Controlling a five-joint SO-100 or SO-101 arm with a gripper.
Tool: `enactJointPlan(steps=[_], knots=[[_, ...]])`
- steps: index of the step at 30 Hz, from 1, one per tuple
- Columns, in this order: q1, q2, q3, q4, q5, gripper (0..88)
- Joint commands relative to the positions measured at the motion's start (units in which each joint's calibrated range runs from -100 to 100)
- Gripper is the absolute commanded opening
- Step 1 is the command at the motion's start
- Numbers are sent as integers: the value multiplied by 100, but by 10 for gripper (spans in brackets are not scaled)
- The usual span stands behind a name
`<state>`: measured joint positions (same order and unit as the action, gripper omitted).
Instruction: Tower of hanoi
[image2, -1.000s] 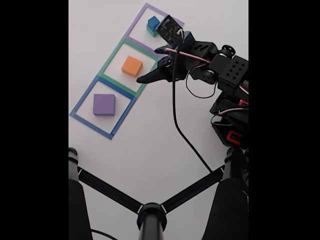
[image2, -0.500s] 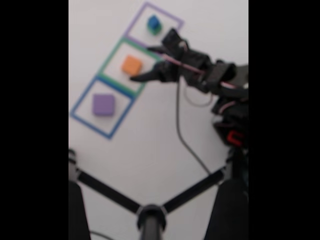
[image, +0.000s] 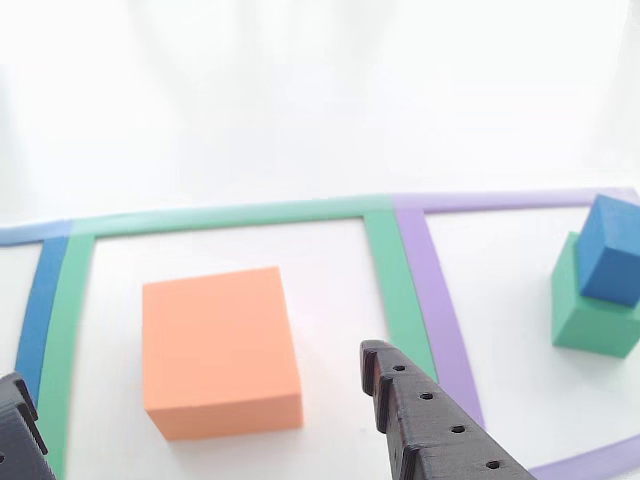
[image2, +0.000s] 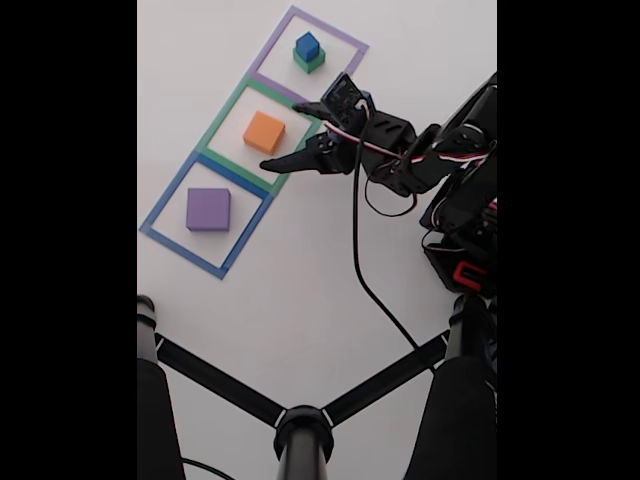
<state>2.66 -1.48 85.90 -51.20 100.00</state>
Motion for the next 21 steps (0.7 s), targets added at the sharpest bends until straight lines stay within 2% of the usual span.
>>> enactJointPlan(steps=[1, 21], knots=[[-87, 508, -444, -517, 0, 400], [-323, 1710, -1125, -970, 0, 376]])
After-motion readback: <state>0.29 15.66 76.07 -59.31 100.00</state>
